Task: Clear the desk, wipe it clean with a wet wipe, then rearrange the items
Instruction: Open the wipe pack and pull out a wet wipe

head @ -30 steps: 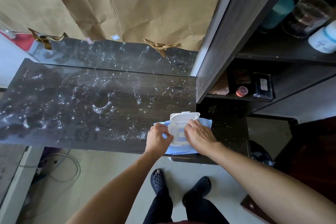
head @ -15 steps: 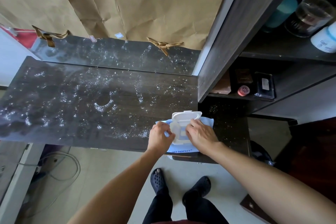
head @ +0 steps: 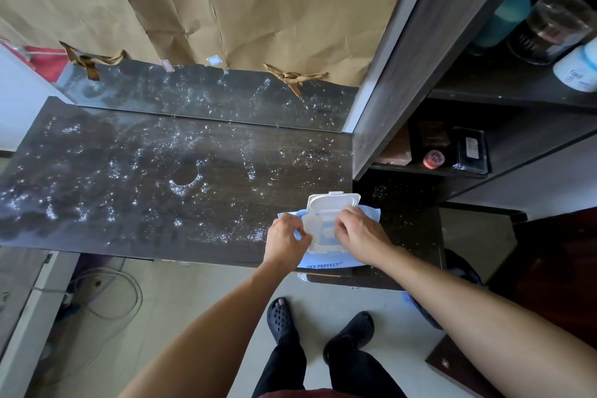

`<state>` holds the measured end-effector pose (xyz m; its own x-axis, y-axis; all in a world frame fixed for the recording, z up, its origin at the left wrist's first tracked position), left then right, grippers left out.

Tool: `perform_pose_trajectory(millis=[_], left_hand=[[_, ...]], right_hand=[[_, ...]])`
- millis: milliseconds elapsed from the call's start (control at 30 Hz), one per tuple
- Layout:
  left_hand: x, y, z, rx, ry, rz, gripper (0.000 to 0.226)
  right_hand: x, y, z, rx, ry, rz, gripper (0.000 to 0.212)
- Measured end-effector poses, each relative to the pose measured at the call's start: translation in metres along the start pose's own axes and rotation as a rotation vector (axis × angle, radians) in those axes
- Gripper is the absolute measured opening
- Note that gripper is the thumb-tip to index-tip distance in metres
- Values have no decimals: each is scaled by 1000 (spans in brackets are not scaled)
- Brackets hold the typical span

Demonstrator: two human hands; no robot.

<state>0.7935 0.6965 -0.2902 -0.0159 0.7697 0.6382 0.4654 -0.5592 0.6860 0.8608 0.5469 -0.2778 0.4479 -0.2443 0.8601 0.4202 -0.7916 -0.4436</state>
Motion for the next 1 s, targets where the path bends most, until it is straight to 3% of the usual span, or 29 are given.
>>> perform_pose_trajectory(millis=[167, 333, 467, 567, 733, 867, 933, 1000], left_hand=[[2, 1, -1, 35, 11, -25, 9], [2, 5, -5, 52, 28, -42, 11], [2, 9, -9, 47, 51, -65, 10], [0, 15, -12, 28, 53, -70, 10], [-4, 26, -16, 42, 98, -91, 8], [1, 33, -13, -3, 156, -84, 11], [6, 35, -11, -28, 184, -60, 14], [10, 34, -9, -22, 203, -61, 15]], right_hand=[[20, 12, 0, -309, -25, 605, 21], [31, 31, -25, -572, 128, 1126, 20], [30, 40, -46, -731, 315, 1375, 20], [34, 42, -50, -746, 430, 1386, 16], [60, 43, -44, -607, 604, 1077, 20], [72, 54, -45, -691, 740, 1155, 18], [85, 56, -46, -657, 823, 1239, 19], [102, 54, -42, -554, 781, 1192, 20]])
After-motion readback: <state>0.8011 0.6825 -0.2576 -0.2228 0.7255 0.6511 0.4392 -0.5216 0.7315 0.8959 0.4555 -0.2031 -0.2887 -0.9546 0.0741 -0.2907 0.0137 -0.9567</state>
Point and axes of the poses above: each hand's wrist, its own z-axis towards the middle knuckle, its own x-axis out of the back of the hand, y = z × x, the point moved 6 cm from there along z, towards the middle knuckle
